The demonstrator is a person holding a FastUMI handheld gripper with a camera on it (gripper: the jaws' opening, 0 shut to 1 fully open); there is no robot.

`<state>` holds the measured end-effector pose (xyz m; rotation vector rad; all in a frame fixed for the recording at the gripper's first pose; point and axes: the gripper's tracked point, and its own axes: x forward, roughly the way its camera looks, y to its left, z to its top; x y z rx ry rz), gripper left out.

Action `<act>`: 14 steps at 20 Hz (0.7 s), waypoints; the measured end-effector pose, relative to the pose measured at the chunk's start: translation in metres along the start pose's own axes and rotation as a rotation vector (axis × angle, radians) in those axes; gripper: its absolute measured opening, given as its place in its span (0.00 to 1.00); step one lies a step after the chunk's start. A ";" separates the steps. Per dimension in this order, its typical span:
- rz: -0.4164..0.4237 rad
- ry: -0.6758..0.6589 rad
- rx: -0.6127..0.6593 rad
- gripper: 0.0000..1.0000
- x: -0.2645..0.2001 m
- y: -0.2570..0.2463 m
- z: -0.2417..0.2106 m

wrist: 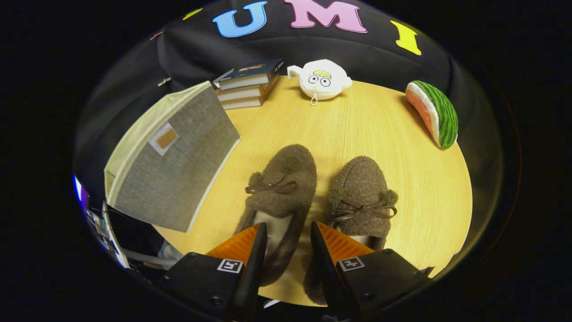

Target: Open the storage box then place both shoes into the box .Put the left shoe in first, then the right shoe, with the right side of both shoes facing outward in a uniform manner.

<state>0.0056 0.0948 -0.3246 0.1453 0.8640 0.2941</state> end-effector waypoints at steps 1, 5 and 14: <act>-0.004 0.006 0.015 0.53 0.007 0.001 0.002; -0.091 -0.020 0.048 0.50 0.029 -0.009 0.017; -0.107 -0.060 0.008 0.53 0.035 -0.006 0.013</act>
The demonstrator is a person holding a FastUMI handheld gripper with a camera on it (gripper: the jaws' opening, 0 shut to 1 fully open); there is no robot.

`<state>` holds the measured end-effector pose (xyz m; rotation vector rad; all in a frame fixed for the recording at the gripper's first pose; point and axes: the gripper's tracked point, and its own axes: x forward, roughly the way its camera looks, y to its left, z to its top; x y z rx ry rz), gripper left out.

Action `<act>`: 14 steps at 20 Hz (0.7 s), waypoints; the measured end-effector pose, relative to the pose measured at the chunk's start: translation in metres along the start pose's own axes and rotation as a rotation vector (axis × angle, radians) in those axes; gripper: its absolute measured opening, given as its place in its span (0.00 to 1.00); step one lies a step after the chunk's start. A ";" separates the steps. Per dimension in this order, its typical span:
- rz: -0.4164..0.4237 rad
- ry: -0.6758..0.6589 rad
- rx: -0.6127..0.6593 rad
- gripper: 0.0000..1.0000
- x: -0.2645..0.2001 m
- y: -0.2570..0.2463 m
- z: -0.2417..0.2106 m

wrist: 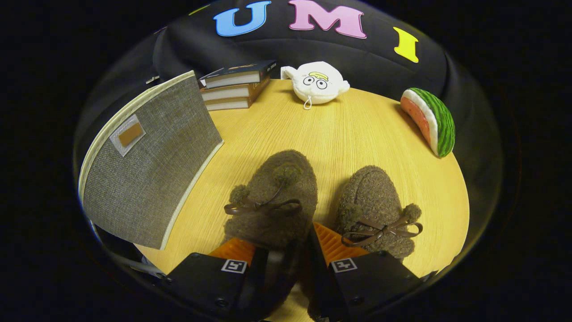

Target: Open the storage box then place both shoes into the box .Put the left shoe in first, then the right shoe, with the right side of both shoes facing outward in a uniform manner.

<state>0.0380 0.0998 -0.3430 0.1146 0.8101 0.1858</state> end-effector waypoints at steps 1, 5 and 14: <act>-0.011 0.021 0.023 0.53 0.001 0.000 0.000; -0.015 0.044 0.017 0.52 -0.001 0.002 0.000; 0.024 0.067 0.131 0.05 -0.027 -0.009 0.015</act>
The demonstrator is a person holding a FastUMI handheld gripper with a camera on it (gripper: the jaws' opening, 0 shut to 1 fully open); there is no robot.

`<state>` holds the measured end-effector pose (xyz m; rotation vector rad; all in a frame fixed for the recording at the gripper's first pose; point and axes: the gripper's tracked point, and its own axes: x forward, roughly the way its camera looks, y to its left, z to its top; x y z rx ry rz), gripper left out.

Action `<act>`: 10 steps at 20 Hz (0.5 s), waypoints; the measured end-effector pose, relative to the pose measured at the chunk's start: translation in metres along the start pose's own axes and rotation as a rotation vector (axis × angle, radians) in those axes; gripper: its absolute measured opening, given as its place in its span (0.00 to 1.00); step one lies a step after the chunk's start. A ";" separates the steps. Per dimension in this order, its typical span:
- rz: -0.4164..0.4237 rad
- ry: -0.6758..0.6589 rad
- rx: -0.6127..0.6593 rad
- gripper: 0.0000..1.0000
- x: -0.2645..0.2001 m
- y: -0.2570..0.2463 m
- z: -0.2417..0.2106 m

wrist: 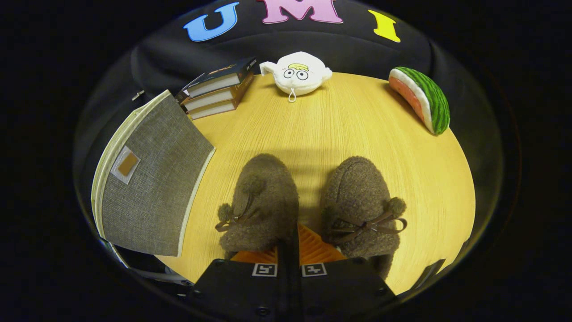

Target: Open the storage box then place both shoes into the box .Put the left shoe in first, then the right shoe, with the right side of both shoes facing outward in a uniform manner.

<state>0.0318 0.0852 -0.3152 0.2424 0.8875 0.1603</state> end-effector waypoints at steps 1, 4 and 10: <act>0.017 -0.002 0.014 0.05 -0.008 0.006 0.006; 0.077 -0.020 0.080 0.05 -0.040 0.025 0.034; 0.174 -0.034 0.165 0.05 -0.108 0.079 0.092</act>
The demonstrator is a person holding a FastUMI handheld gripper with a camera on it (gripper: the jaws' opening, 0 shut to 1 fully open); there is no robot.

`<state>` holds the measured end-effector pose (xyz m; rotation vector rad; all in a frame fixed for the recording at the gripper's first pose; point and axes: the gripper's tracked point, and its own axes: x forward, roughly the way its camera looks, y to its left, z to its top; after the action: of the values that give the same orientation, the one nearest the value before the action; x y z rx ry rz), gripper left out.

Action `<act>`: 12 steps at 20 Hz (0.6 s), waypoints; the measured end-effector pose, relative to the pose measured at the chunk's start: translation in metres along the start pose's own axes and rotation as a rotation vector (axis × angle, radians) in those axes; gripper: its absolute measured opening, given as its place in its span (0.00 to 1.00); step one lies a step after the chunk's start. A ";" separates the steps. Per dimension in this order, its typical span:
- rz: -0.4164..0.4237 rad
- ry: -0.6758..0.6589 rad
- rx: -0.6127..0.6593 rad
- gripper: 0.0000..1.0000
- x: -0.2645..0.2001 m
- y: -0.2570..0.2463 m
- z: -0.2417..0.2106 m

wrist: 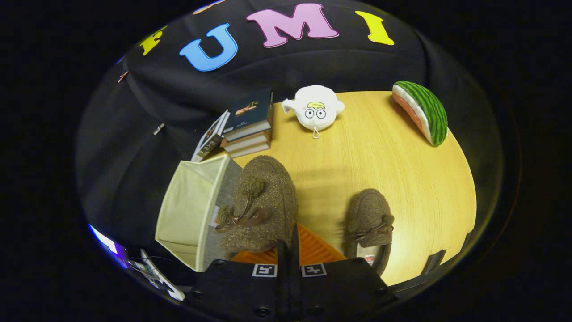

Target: Open the storage box then place both shoes into the box .Put the left shoe in first, then the right shoe, with the right side of both shoes facing outward in a uniform manner.

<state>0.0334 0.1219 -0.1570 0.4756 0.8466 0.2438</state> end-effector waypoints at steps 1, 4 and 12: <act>0.009 0.012 0.016 0.05 -0.003 0.014 0.005; 0.029 0.035 0.045 0.05 -0.006 0.058 0.016; 0.029 0.209 0.049 0.05 0.045 0.161 -0.012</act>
<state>0.0500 0.2836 -0.1139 0.5145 1.0521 0.3031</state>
